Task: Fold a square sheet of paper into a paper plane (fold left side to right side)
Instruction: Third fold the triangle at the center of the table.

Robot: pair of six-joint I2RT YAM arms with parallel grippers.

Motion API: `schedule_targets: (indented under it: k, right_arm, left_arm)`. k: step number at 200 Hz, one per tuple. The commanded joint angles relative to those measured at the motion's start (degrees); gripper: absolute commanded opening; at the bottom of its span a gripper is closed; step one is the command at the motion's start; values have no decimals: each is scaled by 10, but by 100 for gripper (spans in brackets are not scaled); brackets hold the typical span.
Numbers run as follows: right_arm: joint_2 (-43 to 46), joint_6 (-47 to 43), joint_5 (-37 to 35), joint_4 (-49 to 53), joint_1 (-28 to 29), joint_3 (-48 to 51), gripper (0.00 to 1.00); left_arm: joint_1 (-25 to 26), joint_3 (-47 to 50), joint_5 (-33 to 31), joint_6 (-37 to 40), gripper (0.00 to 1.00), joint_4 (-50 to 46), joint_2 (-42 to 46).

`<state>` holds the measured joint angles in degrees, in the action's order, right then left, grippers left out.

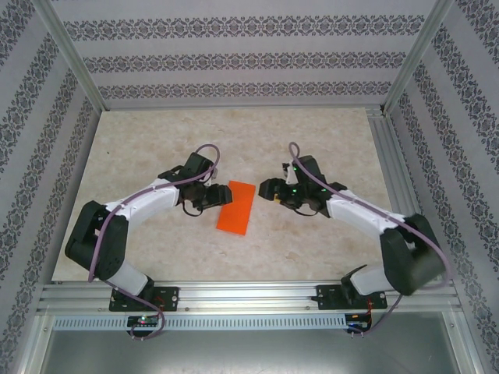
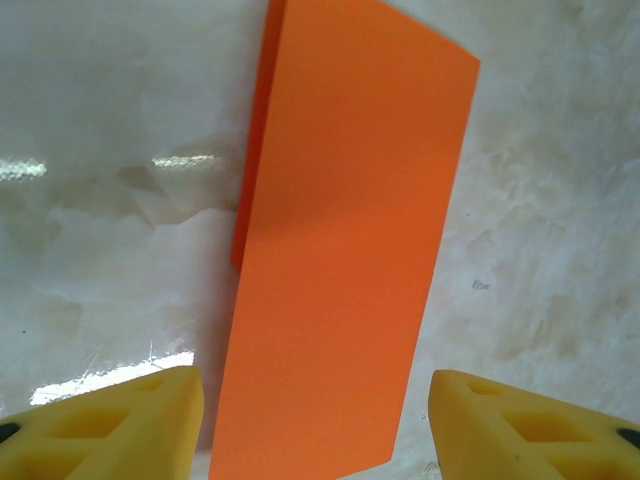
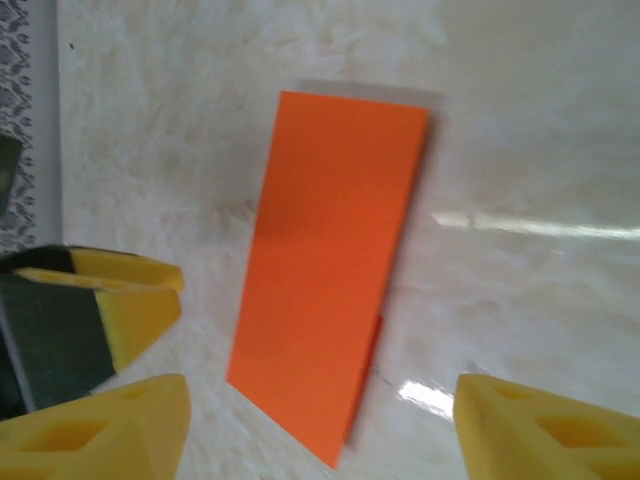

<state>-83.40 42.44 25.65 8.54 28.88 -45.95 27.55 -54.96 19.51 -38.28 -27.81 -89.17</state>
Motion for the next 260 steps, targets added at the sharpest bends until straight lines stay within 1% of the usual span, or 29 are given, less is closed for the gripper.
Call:
schedule_targets:
  k: [1, 37, 76, 148, 169, 196, 237, 260]
  right_arm:
    - [-62, 51, 14, -107, 18, -33, 64]
    - [-168, 62, 14, -125, 35, -89, 59]
    - [-231, 56, 8, -124, 35, -122, 58]
    - [-269, 36, -2, -93, 34, -144, 56]
    - [-273, 35, 1, -93, 34, -145, 56]
    - [-275, 32, 0, -90, 33, -147, 56]
    - [-275, 29, 1, -87, 33, -148, 56]
    - [-260, 19, 0, -84, 31, -146, 56]
  left_arm:
    - [-17, 5, 35, -16, 62, 74, 1]
    - [-31, 14, 52, -13, 63, 94, -29]
    - [-32, 16, 52, -14, 64, 109, -64]
    - [-32, 25, 69, -32, 63, 147, -101]
    - [-31, 29, 80, -41, 61, 163, -108]
    - [-31, 32, 91, -48, 54, 177, -118]
    - [-30, 27, 95, -52, 38, 178, -119]
    - [-30, 24, 93, -48, 26, 171, -116]
